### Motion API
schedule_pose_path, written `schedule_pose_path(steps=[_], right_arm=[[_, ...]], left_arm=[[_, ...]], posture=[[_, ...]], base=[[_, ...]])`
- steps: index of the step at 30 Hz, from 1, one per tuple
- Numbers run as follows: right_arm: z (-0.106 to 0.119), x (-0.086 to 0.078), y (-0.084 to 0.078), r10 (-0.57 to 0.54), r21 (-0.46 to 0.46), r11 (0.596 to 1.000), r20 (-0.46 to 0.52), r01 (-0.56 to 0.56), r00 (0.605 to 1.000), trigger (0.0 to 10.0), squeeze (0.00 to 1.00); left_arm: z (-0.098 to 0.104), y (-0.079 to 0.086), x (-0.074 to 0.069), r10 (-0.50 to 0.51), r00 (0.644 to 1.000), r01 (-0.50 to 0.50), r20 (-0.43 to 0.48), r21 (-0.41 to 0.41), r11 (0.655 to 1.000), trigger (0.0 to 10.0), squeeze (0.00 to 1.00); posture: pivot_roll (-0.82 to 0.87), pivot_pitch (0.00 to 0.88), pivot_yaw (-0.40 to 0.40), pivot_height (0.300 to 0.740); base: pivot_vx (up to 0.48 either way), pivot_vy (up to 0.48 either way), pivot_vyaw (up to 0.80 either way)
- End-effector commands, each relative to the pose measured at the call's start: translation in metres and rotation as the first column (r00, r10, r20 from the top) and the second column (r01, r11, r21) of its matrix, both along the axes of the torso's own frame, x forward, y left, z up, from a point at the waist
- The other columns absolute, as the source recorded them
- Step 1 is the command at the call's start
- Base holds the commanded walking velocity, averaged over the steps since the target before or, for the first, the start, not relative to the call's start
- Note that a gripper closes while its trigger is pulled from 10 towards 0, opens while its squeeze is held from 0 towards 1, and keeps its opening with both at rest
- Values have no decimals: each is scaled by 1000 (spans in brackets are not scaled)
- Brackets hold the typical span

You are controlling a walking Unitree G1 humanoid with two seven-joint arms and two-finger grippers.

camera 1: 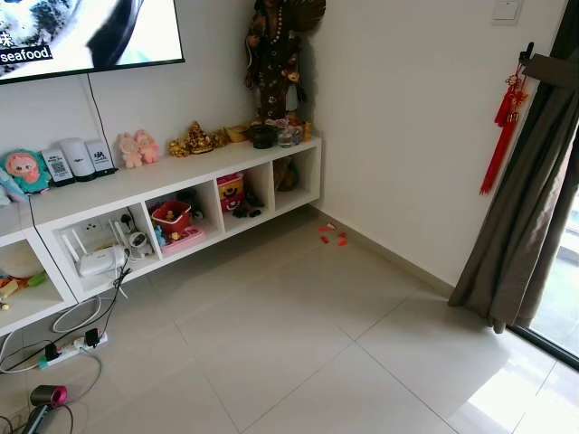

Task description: Move the pillow to the sofa from floor

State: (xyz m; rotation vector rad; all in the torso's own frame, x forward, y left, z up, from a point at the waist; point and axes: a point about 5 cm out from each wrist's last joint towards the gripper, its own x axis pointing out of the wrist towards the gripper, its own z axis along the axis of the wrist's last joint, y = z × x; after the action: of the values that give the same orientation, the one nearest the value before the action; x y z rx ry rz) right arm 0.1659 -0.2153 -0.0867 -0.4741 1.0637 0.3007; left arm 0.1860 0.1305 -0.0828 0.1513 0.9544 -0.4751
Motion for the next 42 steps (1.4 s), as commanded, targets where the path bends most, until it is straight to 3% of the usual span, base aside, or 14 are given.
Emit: schedule_pose_path(steps=[1, 3, 4, 7, 8, 10, 11, 14, 16, 20, 26, 39, 42], right_arm=[[-2, 8, 27, -194, 63, 980, 59, 190, 979, 10000, 0], [-2, 9, 29, -191, 59, 981, 63, 187, 980, 10000, 0], [-1, 10, 30, -186, 58, 982, 68, 182, 980, 10000, 0], [-2, 11, 32, -155, 61, 987, 54, 151, 987, 10000, 0], [-2, 10, 35, -146, 84, 986, 39, 142, 989, 10000, 0], [-2, 11, 37, -143, 111, 984, 31, 138, 989, 10000, 0], [-2, 11, 39, -141, 128, 982, 28, 136, 990, 10000, 0], [-2, 11, 40, -152, 143, 979, 27, 146, 988, 10000, 0], [-2, 11, 39, -167, 152, 975, 27, 161, 986, 10000, 0], [-2, 11, 39, -174, 154, 974, 30, 167, 984, 10000, 0], [0, 13, 36, -188, 145, 973, 57, 178, 980, 10000, 0], [2, 18, 34, -200, 143, 972, 80, 187, 977, 10000, 0], [7, 25, 29, -200, 105, 977, 143, 186, 969, 10000, 0]], left_arm=[[12, -40, 22, 327, 902, -389, -283, -204, 898, 10000, 0], [12, -40, 23, 319, 913, -371, -254, -192, 908, 10000, 0], [14, -38, 28, 293, 939, -323, -179, -167, 931, 10000, 0], [16, -37, 31, 288, 948, -307, -133, -159, 938, 10000, 0], [18, -36, 36, 275, 959, -282, -70, -146, 948, 10000, 0], [17, -36, 33, 292, 951, -304, -101, -142, 942, 10000, 0], [14, -36, 28, 336, 926, -360, -169, -135, 923, 10000, 0], [12, -36, 25, 316, 930, -341, -189, -119, 932, 10000, 0], [12, -37, 24, 228, 962, -241, -148, -75, 968, 10000, 0], [12, -37, 26, 198, 973, -207, -120, -71, 976, 10000, 0], [19, -40, 36, 208, 976, -215, -71, -123, 969, 10000, 0], [23, -44, 41, 162, 986, -166, -40, -119, 979, 10000, 0], [26, -46, 46, 159, 987, -159, -8, -126, 979, 10000, 0]], posture=[[-36, 0, 30, 740], [-36, 0, 30, 740], [-39, 0, 31, 740], [-37, 0, 28, 740], [-37, 0, 28, 740], [-37, 0, 28, 740], [-37, 0, 26, 740], [-38, 0, 27, 740], [-38, 0, 27, 740], [-38, 0, 27, 740], [-34, 0, 27, 740], [-40, 0, 29, 740], [-44, 0, 30, 740]], base=[[0, 0, 0], [0, 0, 0], [0, 0, 0], [0, 0, 0], [0, 0, 0], [0, 0, 0], [0, 0, 0], [0, 0, 0], [0, 0, 0], [0, 0, 0], [0, 0, 0], [0, 0, 0], [0, 0, 0]])
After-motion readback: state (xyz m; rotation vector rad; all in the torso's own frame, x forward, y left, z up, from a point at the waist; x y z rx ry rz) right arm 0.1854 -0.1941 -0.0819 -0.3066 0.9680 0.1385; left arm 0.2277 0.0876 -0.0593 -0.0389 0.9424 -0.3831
